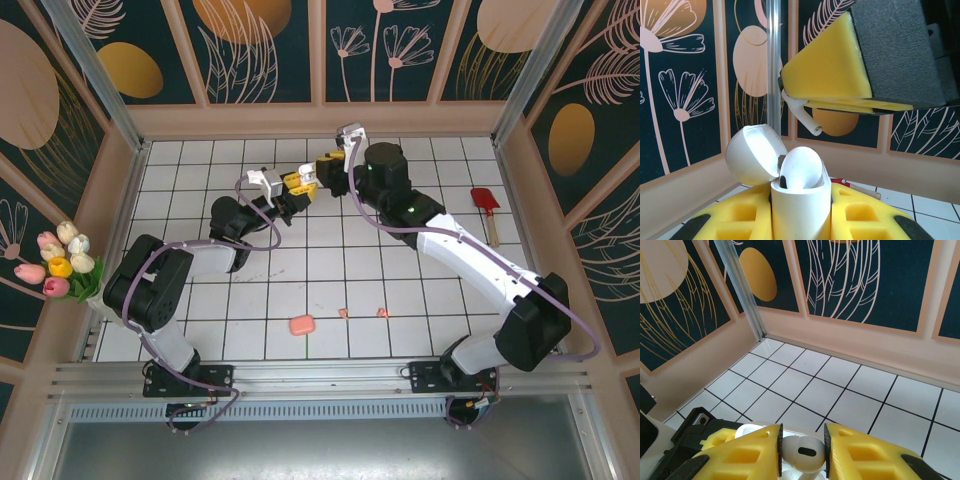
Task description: Insert wireless bluetooth earbuds into charging case
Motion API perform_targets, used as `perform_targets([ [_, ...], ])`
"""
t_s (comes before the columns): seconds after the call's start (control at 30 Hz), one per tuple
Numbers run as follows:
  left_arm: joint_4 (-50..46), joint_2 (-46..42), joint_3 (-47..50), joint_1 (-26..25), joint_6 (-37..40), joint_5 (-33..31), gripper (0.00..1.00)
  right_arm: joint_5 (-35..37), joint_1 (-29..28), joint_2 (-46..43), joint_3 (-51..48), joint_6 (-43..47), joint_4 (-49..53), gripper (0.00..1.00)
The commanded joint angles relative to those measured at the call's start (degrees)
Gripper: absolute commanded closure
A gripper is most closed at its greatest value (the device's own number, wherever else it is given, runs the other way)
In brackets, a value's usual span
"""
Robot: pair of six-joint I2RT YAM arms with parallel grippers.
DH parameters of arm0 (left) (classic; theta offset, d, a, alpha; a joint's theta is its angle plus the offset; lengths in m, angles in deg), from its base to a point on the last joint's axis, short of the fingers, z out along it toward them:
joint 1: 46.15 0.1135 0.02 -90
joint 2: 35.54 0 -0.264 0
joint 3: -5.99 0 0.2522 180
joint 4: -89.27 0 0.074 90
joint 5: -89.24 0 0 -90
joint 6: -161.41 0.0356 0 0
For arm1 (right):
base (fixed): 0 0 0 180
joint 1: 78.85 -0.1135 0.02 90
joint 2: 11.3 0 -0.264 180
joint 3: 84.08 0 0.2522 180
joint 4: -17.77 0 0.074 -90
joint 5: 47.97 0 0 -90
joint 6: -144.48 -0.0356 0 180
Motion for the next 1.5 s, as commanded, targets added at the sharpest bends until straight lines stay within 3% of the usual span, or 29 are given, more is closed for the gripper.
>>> perform_targets([
  [0.0,3.1,-2.2,-1.2,-0.4,-1.2,1.4,1.00,-0.6,0.3,0.7,-1.1,-1.0,-2.3,0.73],
  [1.03,3.1,-2.9,-1.7,-0.6,-1.0,1.6,1.00,-2.1,0.3,1.5,-2.3,-0.2,-0.8,0.73],
  [1.47,3.2,-3.0,-1.8,-0.6,-0.9,1.6,1.00,5.6,-3.3,2.0,-3.0,5.5,0.2,0.74],
])
